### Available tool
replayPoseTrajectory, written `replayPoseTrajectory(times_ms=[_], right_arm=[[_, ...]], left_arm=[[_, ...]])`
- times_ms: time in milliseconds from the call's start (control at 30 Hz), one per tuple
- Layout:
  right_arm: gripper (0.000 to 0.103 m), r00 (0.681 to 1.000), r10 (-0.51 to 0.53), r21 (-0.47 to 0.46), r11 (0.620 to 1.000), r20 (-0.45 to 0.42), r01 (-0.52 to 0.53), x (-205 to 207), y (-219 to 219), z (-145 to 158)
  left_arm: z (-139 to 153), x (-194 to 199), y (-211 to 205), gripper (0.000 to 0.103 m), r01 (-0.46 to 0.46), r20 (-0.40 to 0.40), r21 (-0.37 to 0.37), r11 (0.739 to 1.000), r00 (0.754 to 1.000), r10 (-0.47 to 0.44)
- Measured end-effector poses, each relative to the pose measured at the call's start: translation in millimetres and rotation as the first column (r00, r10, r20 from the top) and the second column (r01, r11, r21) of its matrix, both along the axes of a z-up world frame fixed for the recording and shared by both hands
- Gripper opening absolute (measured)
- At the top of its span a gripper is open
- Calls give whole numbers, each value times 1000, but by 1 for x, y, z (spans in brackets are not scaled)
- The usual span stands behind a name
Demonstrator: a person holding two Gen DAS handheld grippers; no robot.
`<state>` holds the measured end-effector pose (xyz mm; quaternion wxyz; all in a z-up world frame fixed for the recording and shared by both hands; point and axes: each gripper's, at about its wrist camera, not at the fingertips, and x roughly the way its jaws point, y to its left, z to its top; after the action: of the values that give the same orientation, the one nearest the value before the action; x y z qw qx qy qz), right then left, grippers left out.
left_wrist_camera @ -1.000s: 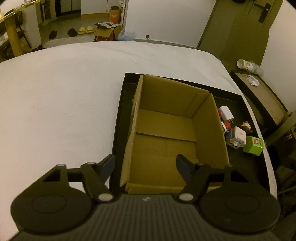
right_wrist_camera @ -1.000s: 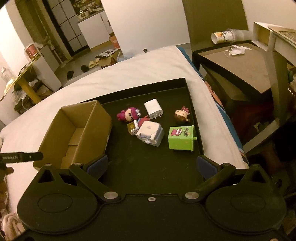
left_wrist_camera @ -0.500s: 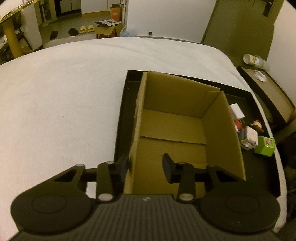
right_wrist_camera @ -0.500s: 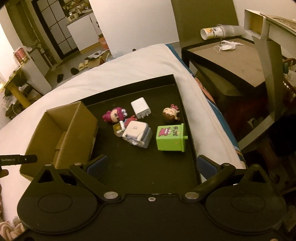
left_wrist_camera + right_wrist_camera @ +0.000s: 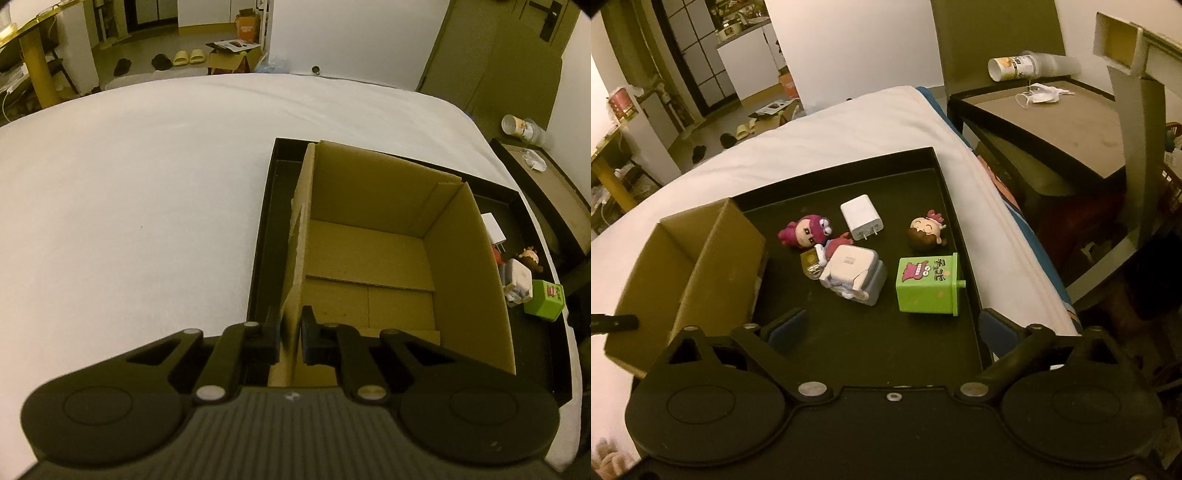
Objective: Organize rigid objects
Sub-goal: 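Grasp the green cube toy box with the right gripper while the left holds the box wall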
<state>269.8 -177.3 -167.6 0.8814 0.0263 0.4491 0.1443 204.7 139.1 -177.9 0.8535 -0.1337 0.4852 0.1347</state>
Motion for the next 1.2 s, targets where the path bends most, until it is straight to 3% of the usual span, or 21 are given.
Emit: replayPoseTrajectory(times_ms=[233, 900, 967, 1033, 1200], right_arm=[[77, 999, -27, -62, 998, 18, 28, 17, 8, -13], [65, 1000, -8, -177, 984, 2, 8, 42, 24, -36], [61, 1000, -2, -194, 981, 2, 3, 43, 24, -39], [50, 1000, 19, -227, 974, 21, -14, 42, 27, -40], [50, 999, 34, -199, 979, 18, -30, 39, 23, -31]], left_arm=[[-1, 1, -1, 9, 4, 0, 0, 1000, 1000, -4], [-1, 0, 1, 9, 5, -4, -8, 1000, 1000, -5], [-1, 0, 2, 9, 9, 0, -11, 1000, 1000, -9], [-1, -1, 3, 9, 12, 1, -13, 1000, 1000, -11], [-1, -1, 3, 9, 15, -1, -12, 1000, 1000, -15]])
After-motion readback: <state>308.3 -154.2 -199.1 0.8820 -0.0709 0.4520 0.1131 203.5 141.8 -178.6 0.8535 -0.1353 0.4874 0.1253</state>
